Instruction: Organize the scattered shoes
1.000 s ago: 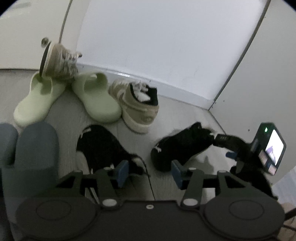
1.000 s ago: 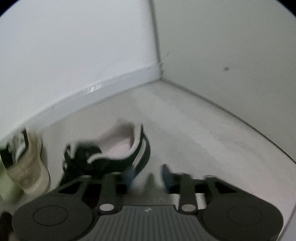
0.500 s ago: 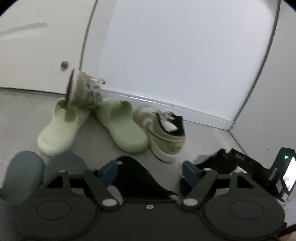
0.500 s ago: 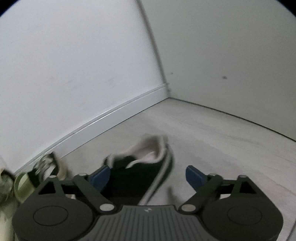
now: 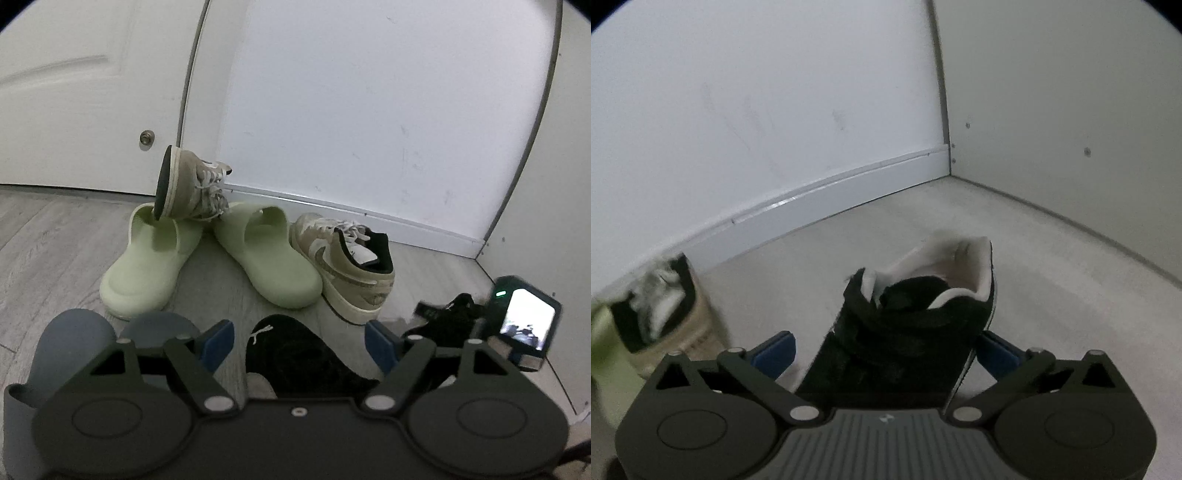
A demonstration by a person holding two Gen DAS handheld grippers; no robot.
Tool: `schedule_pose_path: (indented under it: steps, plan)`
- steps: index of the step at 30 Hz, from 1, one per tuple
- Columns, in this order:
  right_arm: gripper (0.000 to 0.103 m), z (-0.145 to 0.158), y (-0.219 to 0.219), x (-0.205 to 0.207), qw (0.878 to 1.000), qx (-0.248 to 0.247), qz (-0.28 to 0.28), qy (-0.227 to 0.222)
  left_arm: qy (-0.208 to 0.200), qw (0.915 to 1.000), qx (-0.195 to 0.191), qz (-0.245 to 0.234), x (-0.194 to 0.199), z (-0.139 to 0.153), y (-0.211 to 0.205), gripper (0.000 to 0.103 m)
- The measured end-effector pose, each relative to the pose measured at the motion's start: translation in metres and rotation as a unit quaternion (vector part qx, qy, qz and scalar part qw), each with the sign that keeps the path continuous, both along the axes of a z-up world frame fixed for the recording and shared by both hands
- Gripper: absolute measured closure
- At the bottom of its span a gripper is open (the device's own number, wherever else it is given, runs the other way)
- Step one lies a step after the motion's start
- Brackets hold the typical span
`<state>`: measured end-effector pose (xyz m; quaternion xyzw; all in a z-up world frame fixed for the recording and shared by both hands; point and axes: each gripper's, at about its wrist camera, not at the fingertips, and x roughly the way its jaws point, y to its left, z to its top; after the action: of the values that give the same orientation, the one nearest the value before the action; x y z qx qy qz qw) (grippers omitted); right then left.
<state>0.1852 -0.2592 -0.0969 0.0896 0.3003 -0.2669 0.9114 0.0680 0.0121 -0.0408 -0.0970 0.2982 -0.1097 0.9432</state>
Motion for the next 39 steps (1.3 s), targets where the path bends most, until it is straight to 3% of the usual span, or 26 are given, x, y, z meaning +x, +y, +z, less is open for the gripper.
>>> schedule_pose_path:
  steps: [3,10,13,15,18,25,28,30,33,35,39]
  plan:
    - [0.000,-0.009,0.007,0.003,0.999,-0.043,0.024,0.013,0.007,0.9999,-0.009,0.003,0.000,-0.002,0.003,0.024]
    - [0.001,-0.007,-0.012,-0.004,0.985,-0.042,0.164,0.035,0.012,0.9996,-0.018,0.016,-0.001,-0.005,0.012,0.024]
    - [0.004,-0.004,-0.020,-0.016,0.963,-0.023,0.265,0.045,0.009,0.9997,-0.018,0.015,-0.003,-0.004,0.012,0.024]
    - [0.007,-0.003,-0.021,-0.024,0.951,0.012,0.304,0.055,0.007,0.9998,-0.017,0.013,-0.003,-0.004,0.012,0.024]
    - [0.010,-0.008,-0.014,-0.046,0.936,0.042,0.343,0.063,0.006,0.9998,-0.016,0.010,-0.006,-0.003,0.011,0.024]
    - [0.015,-0.009,0.017,-0.103,0.923,0.060,0.372,0.076,0.003,0.9996,-0.023,0.016,-0.009,0.001,0.018,0.024]
    - [0.015,-0.007,0.026,-0.121,0.906,0.060,0.410,0.088,0.001,0.9995,-0.024,0.019,-0.010,0.003,0.020,0.024]
    - [0.014,-0.005,0.035,-0.133,0.888,0.060,0.445,0.099,-0.001,0.9997,-0.018,0.020,-0.012,0.004,0.021,0.024]
    - [0.013,-0.002,0.040,-0.142,0.890,0.059,0.441,0.105,-0.005,0.9997,-0.011,0.020,-0.015,0.007,0.023,0.024]
    - [0.013,0.003,0.042,-0.147,0.898,0.051,0.424,0.104,-0.006,0.9997,-0.011,0.022,-0.016,0.009,0.025,0.024]
    - [0.014,0.034,0.044,-0.169,0.911,0.013,0.410,0.042,-0.002,0.9994,-0.018,0.029,-0.017,0.007,0.030,0.024]
